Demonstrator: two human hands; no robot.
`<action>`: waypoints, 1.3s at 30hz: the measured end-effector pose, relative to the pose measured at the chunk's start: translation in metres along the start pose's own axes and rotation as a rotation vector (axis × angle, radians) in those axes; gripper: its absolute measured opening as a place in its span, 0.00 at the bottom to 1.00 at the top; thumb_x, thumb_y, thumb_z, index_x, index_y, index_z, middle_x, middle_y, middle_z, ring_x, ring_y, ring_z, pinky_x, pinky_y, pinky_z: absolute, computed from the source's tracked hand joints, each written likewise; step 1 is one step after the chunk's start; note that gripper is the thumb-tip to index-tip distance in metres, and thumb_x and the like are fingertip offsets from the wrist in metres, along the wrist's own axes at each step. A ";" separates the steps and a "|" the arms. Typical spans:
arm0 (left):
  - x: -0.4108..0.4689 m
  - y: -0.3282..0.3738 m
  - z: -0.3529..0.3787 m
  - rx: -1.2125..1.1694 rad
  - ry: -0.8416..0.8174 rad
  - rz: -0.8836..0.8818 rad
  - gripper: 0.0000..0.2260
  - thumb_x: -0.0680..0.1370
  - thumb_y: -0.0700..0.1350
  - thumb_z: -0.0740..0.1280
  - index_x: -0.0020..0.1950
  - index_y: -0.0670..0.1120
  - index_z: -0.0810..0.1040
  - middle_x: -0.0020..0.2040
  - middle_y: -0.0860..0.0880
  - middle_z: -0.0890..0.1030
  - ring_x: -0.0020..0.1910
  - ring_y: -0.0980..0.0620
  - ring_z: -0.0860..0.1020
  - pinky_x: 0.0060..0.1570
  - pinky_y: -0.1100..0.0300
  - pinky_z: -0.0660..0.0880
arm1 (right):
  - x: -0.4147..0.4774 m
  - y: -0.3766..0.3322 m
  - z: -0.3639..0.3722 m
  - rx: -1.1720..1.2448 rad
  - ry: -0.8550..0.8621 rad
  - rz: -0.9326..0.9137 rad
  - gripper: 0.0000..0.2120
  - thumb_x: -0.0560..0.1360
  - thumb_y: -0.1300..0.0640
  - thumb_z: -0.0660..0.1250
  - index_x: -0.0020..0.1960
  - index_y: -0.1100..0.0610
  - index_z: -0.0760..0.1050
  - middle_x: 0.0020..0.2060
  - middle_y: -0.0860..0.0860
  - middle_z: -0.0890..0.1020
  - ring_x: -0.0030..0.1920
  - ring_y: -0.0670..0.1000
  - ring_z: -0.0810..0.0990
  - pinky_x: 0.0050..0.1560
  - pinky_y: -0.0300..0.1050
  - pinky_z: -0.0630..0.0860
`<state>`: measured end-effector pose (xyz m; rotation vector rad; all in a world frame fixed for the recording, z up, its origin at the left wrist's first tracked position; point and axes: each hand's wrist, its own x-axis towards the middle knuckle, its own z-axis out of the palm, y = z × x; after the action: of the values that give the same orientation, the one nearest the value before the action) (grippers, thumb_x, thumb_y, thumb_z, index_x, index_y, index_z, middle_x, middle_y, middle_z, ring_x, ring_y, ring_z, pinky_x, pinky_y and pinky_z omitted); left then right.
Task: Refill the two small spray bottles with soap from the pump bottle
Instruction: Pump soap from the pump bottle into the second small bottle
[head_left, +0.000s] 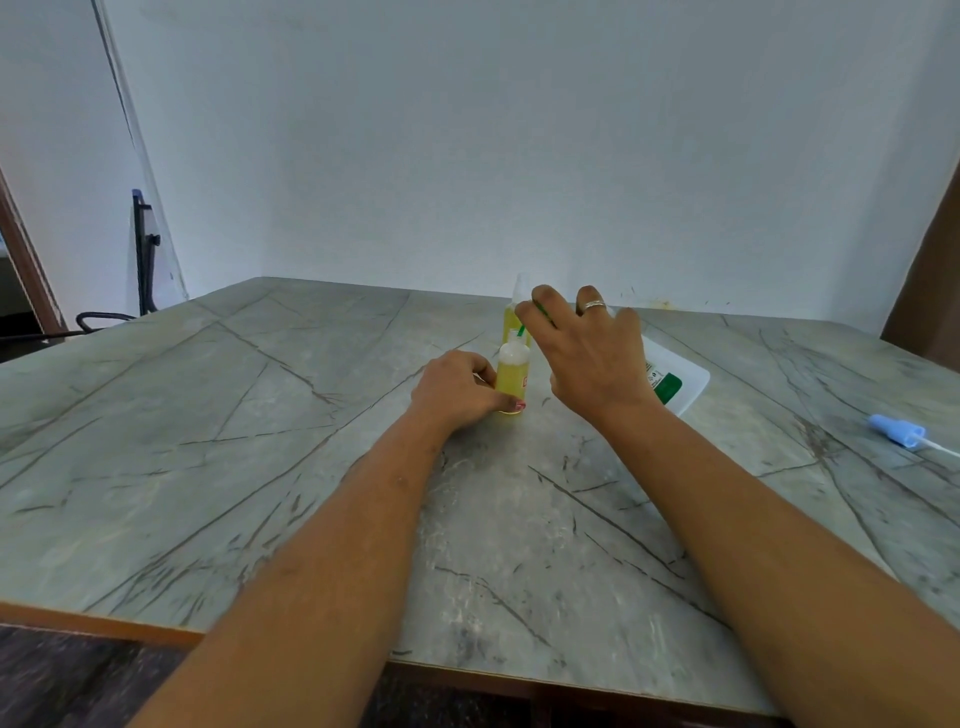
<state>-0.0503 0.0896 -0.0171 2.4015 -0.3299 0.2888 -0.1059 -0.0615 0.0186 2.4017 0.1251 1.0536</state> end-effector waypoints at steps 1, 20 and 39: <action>0.000 0.000 0.000 0.002 0.001 0.002 0.20 0.64 0.58 0.75 0.49 0.48 0.77 0.46 0.52 0.77 0.46 0.52 0.75 0.50 0.57 0.75 | 0.000 -0.001 0.000 0.000 0.001 -0.001 0.36 0.64 0.53 0.74 0.66 0.51 0.59 0.63 0.49 0.67 0.56 0.56 0.74 0.35 0.47 0.71; -0.003 0.001 -0.002 -0.014 -0.006 0.008 0.21 0.65 0.58 0.75 0.51 0.47 0.78 0.47 0.51 0.77 0.48 0.52 0.76 0.50 0.57 0.75 | 0.001 -0.001 0.004 0.053 -0.012 -0.002 0.39 0.64 0.55 0.74 0.68 0.51 0.57 0.65 0.50 0.65 0.58 0.58 0.73 0.37 0.49 0.74; -0.005 0.003 -0.003 -0.017 -0.016 -0.005 0.19 0.65 0.57 0.75 0.49 0.48 0.77 0.48 0.50 0.78 0.48 0.51 0.76 0.52 0.56 0.76 | 0.001 0.000 0.001 0.091 -0.038 -0.019 0.40 0.65 0.55 0.74 0.69 0.50 0.55 0.67 0.50 0.64 0.59 0.59 0.72 0.41 0.51 0.75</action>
<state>-0.0564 0.0899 -0.0143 2.3884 -0.3326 0.2638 -0.1042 -0.0614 0.0189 2.4957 0.1867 1.0133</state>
